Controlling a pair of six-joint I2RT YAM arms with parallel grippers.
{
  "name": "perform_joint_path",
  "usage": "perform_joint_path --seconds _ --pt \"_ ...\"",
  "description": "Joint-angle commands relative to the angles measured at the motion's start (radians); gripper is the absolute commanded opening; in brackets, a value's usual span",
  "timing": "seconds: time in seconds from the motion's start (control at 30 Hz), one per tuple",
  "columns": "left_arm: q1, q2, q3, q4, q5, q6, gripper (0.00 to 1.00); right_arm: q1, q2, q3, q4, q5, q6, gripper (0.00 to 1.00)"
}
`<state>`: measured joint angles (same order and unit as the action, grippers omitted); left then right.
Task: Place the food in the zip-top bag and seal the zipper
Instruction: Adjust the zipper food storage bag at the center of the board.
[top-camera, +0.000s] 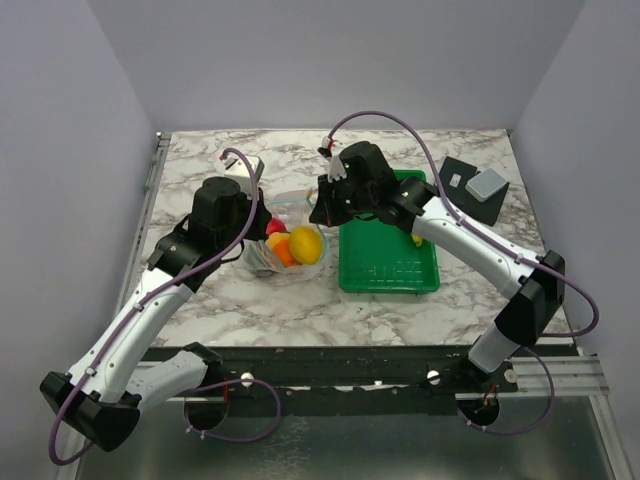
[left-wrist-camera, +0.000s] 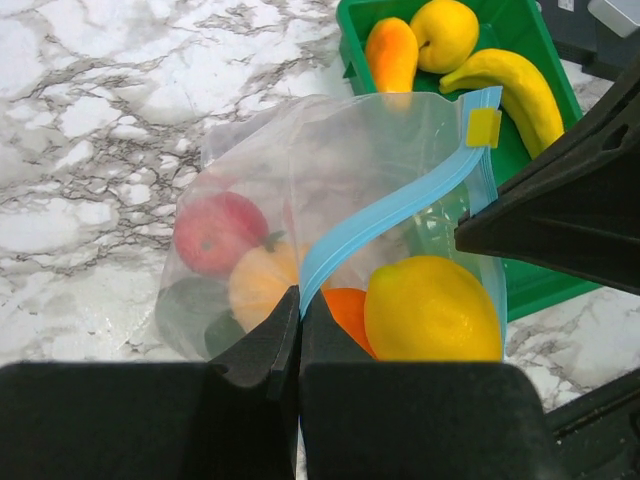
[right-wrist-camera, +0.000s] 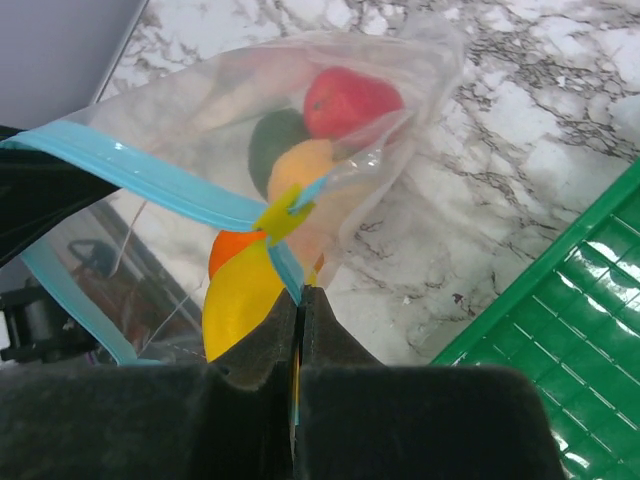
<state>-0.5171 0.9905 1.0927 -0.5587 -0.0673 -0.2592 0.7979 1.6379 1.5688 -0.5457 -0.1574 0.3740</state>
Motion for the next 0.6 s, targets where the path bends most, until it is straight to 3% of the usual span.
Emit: perform_joint_path --seconds 0.0,0.17,0.33,0.57 --pt "0.002 0.012 0.094 -0.106 0.132 0.026 0.01 -0.006 -0.006 0.101 -0.165 -0.157 -0.106 0.01" --pt "0.001 0.029 0.151 -0.154 0.250 0.022 0.02 -0.006 0.028 0.243 -0.344 -0.233 -0.171 0.00" --pt "0.002 0.041 0.167 -0.172 0.339 -0.006 0.02 -0.009 0.032 0.291 -0.400 -0.191 -0.159 0.01" --pt "0.002 0.037 0.044 -0.156 0.284 -0.068 0.01 -0.016 0.089 0.142 -0.299 -0.158 -0.071 0.01"
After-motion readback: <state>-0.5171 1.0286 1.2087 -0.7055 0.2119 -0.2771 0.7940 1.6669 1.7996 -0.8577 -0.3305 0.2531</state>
